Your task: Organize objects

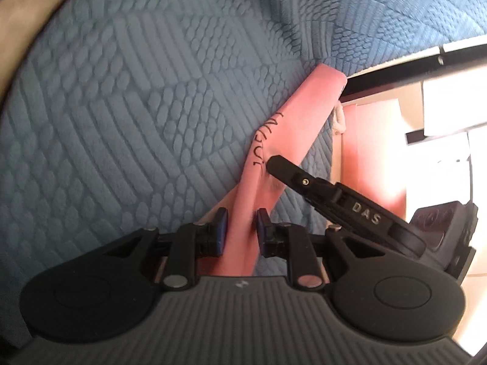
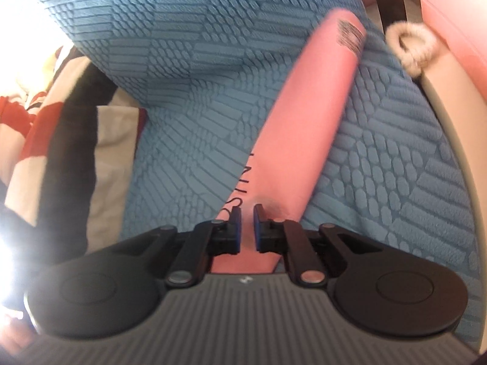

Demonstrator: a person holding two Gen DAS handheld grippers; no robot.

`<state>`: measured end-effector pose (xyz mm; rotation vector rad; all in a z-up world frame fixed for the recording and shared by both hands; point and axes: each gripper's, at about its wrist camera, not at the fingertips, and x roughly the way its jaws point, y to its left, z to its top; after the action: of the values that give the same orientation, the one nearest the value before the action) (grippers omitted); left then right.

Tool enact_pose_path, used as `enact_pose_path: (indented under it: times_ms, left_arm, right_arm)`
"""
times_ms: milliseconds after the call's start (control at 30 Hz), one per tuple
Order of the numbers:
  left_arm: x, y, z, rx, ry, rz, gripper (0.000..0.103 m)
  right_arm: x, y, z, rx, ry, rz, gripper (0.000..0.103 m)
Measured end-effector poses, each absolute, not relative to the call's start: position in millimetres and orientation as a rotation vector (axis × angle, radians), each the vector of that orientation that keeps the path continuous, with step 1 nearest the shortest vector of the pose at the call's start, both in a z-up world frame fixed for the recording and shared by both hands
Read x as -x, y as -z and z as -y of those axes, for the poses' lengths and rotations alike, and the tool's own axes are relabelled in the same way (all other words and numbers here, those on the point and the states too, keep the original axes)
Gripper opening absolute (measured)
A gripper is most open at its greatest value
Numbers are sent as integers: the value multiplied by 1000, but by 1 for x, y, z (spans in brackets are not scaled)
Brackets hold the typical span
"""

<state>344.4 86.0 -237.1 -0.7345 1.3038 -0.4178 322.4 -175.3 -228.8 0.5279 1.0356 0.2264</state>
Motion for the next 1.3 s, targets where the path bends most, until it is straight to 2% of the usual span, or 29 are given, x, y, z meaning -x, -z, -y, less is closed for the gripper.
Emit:
enact_pose_path:
  times_ms: [133,333,567,633,800,867,1000,1167,1200,1233,1300]
  left_arm:
    - [-336,211,-92,604,386,-1227,24]
    - [-323,173,-90,624,450,-1110,24]
    - [-334,207,-52,593,372,-1159,22]
    - [-332,213,-48,574,333,-1158,16]
    - [-328,219,-50,566,292,-1113,13]
    - [-327,222,-48,550,281,-1116,11]
    - [-330,223,-46,530,287,-1112,10]
    - [-333,223,-42,504,298,-1120,10]
    - [-334,223,-42,497,302,-1124,10]
    - [-335,223,-42,493,306,-1126,10]
    - [-336,223,-40,480,310,-1124,10]
  right_arm:
    - [-321,233,182,-562,-238,-1032,0]
    - [-321,235,186,-596,-243,-1033,0]
    - [-324,244,199,-718,-254,-1052,0]
    - [-324,247,203,-757,-260,-1055,0]
    - [-324,248,206,-781,-287,-1044,1]
    - [-321,243,208,-770,-292,-1022,8]
    - [-316,223,220,-668,-258,-908,10]
    - [-323,221,235,-631,-171,-871,13]
    - [-327,223,235,-627,-169,-880,20]
    - [-330,226,235,-625,-173,-893,33]
    - [-334,232,236,-628,-179,-900,43]
